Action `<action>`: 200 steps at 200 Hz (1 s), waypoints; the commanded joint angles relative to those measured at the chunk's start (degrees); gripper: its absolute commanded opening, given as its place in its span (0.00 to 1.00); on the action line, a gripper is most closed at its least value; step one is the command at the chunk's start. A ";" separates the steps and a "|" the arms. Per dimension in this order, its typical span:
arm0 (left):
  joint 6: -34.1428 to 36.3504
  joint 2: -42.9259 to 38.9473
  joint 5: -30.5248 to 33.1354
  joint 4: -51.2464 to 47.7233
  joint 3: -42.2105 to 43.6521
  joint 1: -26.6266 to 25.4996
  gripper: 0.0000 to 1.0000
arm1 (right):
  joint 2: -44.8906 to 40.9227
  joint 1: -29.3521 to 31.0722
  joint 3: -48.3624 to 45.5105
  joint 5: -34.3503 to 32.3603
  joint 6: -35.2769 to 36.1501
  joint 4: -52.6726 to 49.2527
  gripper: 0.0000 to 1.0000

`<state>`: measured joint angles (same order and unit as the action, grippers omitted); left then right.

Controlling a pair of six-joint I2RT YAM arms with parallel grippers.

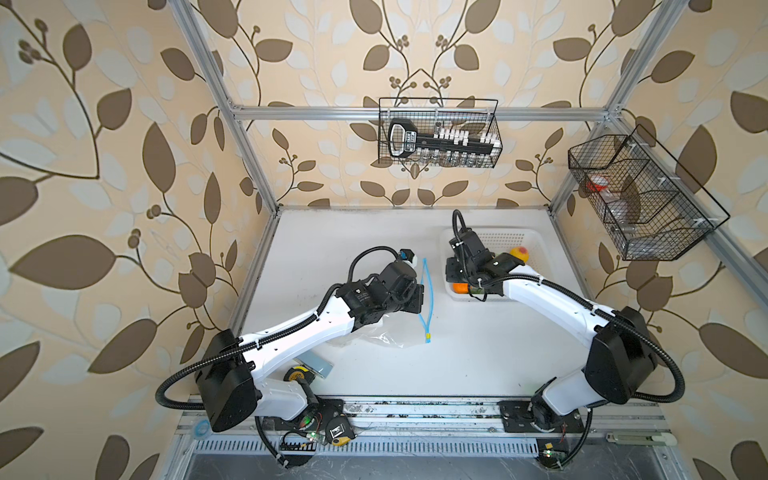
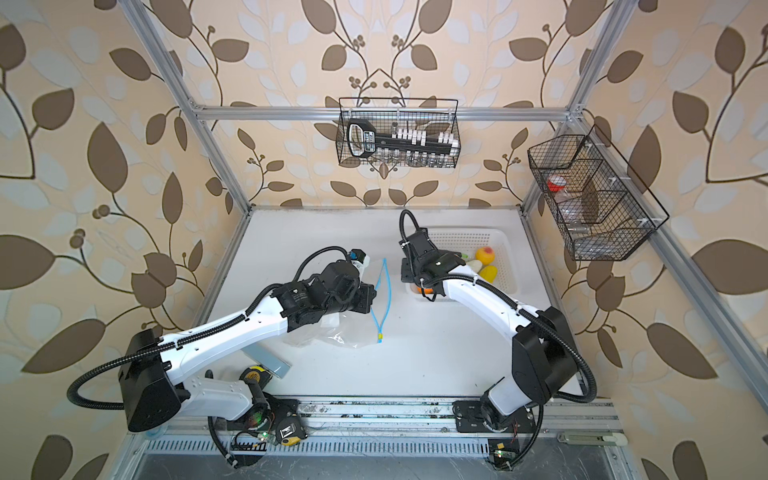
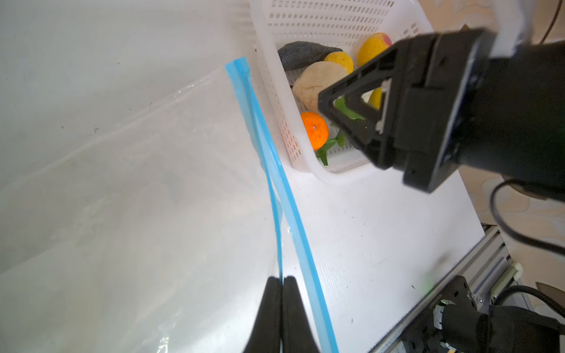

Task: Place the food in the zip-top bag and seal the zipper
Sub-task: 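Move the right gripper over the fruit basket while the left gripper holds the bag, then lower the right gripper into the basket and grasp the white cabbage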

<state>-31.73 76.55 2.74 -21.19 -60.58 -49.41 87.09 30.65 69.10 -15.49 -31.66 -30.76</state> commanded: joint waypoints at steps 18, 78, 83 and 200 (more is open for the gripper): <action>-0.98 0.93 -2.48 1.89 -1.93 0.36 0.00 | -5.62 -9.41 -4.25 -1.33 0.96 1.27 0.40; -1.27 3.38 -3.62 1.62 -4.28 0.36 0.00 | -0.93 -22.91 -4.41 -2.92 -6.97 5.03 0.41; -1.32 3.55 -3.73 1.62 -4.43 0.36 0.00 | 0.00 -23.65 -4.00 -3.10 -8.23 4.72 0.41; -0.35 4.58 -2.80 0.30 -5.37 0.36 0.00 | 13.08 -30.18 1.83 6.02 -15.19 2.32 0.58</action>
<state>-32.03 81.23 -0.64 -21.23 -63.57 -49.41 98.80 0.80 69.43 -11.88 -45.12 -26.52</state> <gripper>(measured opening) 0.046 0.563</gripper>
